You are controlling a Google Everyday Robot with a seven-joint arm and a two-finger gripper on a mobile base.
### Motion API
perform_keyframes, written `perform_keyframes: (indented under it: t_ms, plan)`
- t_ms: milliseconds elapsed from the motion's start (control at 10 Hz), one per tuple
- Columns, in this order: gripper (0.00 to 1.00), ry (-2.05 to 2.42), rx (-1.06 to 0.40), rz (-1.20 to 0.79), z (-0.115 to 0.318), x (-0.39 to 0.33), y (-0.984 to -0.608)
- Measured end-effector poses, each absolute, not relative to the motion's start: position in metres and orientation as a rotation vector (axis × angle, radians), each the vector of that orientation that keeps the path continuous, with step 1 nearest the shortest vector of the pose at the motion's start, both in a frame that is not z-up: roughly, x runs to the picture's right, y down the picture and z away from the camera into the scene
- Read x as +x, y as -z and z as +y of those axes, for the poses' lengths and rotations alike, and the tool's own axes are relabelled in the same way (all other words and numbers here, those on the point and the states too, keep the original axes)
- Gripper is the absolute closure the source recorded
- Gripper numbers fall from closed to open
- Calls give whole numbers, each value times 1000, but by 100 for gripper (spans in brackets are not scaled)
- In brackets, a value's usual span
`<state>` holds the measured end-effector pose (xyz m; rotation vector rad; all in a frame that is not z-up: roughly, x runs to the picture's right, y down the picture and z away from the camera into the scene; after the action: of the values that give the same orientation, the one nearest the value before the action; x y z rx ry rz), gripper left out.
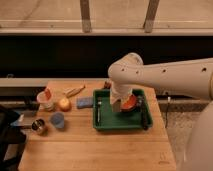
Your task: Place eraser in plastic cup
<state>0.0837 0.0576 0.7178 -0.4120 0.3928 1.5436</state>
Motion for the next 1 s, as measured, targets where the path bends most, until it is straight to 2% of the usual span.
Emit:
perform_keyframes:
  t_ms: [500,1000]
  plan:
    - [100,-1540,-383,366,43,78,-707]
    - [100,-1462,-345,272,2,47,-661]
